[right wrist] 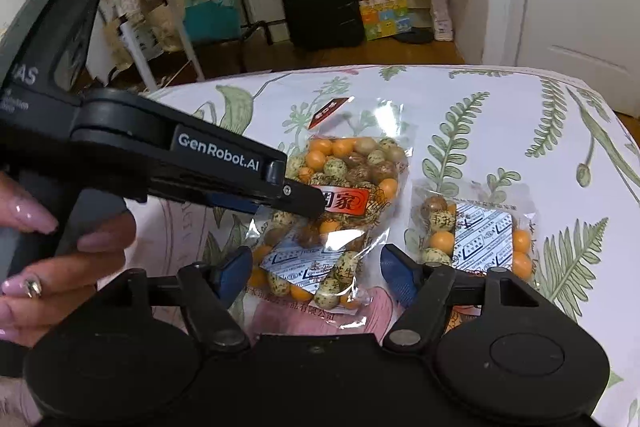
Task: Organize snacks
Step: 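Grasp the clear bag of coated peanuts with the left gripper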
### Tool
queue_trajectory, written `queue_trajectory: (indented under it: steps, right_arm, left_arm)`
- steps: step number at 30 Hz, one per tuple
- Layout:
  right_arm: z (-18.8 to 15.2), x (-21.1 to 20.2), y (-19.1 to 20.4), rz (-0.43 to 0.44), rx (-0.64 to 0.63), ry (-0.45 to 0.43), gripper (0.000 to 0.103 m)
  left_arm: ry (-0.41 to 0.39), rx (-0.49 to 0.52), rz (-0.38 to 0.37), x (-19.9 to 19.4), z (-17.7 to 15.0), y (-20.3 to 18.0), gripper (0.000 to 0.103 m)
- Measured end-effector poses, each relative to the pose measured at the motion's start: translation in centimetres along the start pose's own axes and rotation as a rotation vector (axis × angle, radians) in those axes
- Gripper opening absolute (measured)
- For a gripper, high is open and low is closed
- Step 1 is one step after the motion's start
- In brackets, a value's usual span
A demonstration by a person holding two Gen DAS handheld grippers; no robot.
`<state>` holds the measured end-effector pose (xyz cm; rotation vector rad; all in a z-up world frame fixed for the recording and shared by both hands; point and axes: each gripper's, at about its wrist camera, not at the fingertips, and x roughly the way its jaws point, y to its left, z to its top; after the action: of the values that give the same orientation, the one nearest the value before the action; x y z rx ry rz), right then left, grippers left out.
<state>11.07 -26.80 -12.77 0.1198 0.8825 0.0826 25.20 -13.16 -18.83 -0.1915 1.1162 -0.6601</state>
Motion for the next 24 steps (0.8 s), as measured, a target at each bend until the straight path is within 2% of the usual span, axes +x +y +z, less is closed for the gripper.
queue_trajectory:
  steps: [2,4,9,14,18,20,22,24]
  right_arm:
    - [-0.2,0.2,-0.1,0.016,-0.013,-0.004,0.079]
    - [-0.1,0.5,-0.2,0.045,-0.02,0.001,0.087]
    - [1.0,1.4,0.5,-0.041,-0.035,0.048,0.088]
    - [1.6,2.8,0.6,-0.026,-0.075,0.077,0.1]
    - [2.0,4.3,1.2,-0.006,-0.105,0.09,0.101]
    - [1.8,5.0,1.4,-0.025,-0.1,0.087,0.1]
    - [1.6,4.8,1.7,-0.054,-0.111,0.066,0.092]
    - [1.3,4.2,1.6,-0.052,-0.09,0.052,0.089]
  left_arm:
    - [-0.004,0.019,0.009,0.0,-0.1,-0.2,0.041]
    - [-0.005,0.019,0.015,0.0,-0.1,-0.4,0.041]
    - [0.014,-0.008,0.018,-0.1,0.2,-0.1,0.041]
    - [0.025,-0.016,0.007,0.1,0.4,0.1,0.04]
    - [0.028,-0.019,-0.002,0.1,0.4,0.1,0.04]
    - [0.03,-0.02,-0.003,0.2,0.4,0.1,0.04]
    - [0.038,-0.027,-0.007,0.2,0.4,0.2,0.04]
    - [0.054,-0.024,-0.01,0.0,0.4,0.0,0.04]
